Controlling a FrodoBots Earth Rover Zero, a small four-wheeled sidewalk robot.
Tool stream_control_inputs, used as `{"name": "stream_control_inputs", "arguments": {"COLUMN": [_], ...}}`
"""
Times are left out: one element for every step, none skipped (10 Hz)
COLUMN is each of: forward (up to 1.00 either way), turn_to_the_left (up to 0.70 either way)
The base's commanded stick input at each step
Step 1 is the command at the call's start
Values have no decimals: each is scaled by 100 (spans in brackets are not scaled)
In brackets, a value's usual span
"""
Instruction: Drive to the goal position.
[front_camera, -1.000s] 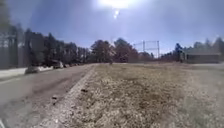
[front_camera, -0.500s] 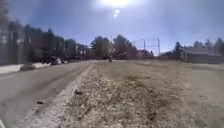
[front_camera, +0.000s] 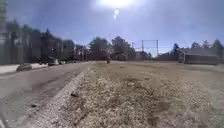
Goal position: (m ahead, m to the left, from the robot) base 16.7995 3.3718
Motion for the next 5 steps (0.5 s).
{"name": "stream_control_inputs", "arguments": {"forward": [69,69,69,69,69], "turn_to_the_left": [3,3,3,3,3]}}
